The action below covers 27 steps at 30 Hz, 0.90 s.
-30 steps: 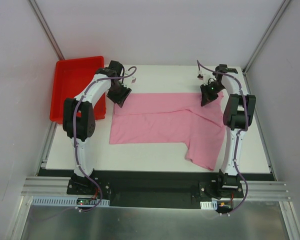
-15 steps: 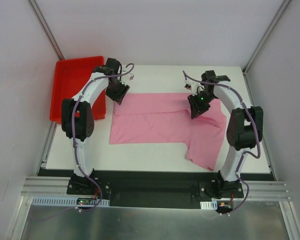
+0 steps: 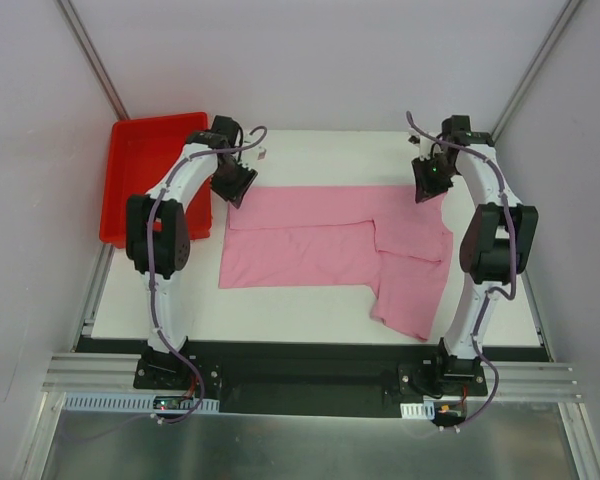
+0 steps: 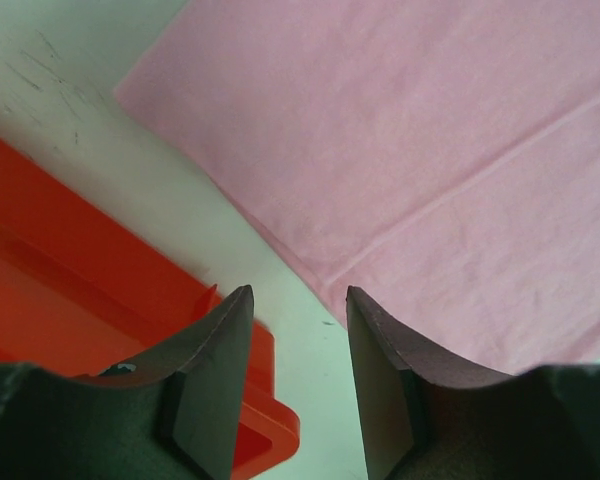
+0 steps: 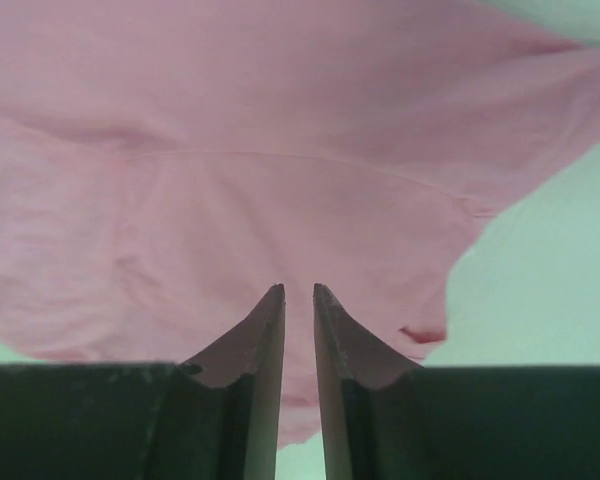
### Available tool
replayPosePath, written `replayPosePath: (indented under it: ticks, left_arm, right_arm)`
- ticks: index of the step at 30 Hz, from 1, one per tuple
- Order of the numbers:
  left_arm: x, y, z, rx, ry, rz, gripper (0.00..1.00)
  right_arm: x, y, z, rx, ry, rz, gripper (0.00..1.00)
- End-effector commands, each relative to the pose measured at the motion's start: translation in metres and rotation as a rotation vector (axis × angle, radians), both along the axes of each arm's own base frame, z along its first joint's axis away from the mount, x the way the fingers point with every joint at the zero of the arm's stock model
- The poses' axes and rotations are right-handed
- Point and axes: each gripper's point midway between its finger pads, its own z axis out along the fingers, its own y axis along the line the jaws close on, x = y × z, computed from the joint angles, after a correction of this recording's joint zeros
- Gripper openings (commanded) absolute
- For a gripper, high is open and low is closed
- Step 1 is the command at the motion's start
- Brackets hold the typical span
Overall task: Roll the t-shirts
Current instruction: Fold the T-shirt at the center of the board.
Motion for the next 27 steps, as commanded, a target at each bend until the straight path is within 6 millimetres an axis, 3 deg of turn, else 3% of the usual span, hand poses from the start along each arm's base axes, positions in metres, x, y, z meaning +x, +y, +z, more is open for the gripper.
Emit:
replayPosePath:
  ticks: [1,9,15,23,27]
  left_arm:
    - [0.013,0.021,-0.019,0.094,0.026,0.071,0.4]
    - [0.039,0.032,-0.044,0.176,0.023,0.062,0.24]
    - [0.058,0.038,-0.079,0.238,0.047,0.032,0.22]
    - [0.098,0.029,-0.082,0.238,-0.039,0.041,0.23]
    - [0.104,0.029,-0.081,0.246,-0.054,0.042,0.24]
  right_arm:
    - [0.012,-0.039,-0.036,-0.119,0.053,-0.001,0.17]
    - [0.04,-0.063,-0.058,-0.189,0.039,0.047,0.11]
    - [0.048,-0.079,-0.075,-0.226,0.057,0.046,0.09]
    - [0.069,-0.109,-0.087,-0.3,0.028,0.017,0.06]
    - [0.092,-0.114,-0.091,-0.312,-0.027,0.013,0.05]
